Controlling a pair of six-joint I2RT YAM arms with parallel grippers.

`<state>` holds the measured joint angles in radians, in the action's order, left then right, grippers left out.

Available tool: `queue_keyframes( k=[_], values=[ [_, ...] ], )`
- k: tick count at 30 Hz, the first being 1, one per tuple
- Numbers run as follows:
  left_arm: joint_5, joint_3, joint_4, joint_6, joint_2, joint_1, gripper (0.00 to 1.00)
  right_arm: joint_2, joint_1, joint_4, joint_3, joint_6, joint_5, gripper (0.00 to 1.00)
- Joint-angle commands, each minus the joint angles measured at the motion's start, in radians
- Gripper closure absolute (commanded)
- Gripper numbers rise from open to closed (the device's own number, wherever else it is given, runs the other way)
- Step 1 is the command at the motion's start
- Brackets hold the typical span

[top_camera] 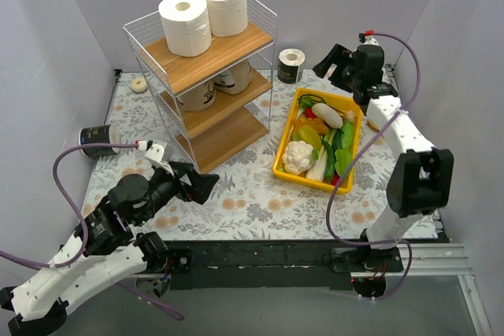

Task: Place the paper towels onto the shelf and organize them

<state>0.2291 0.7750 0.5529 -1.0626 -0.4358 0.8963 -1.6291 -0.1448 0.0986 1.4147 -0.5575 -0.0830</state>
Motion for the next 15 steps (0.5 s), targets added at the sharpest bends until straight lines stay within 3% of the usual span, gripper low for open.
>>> queue_keyframes(
  k=[1,9,15],
  values=[
    [0.05,-0.056,-0.045,0.018,0.031,0.001,0.02,-0.193,-0.004,-0.161,0.165,-0.103,0.04,0.12],
    [0.061,-0.054,-0.036,0.023,-0.007,0.0,0.02,-0.549,-0.025,-0.3,0.403,-0.206,0.048,0.18],
    [0.069,-0.062,-0.041,0.023,0.032,0.0,0.02,-0.722,-0.039,-0.375,0.559,-0.248,0.077,0.2]
  ],
)
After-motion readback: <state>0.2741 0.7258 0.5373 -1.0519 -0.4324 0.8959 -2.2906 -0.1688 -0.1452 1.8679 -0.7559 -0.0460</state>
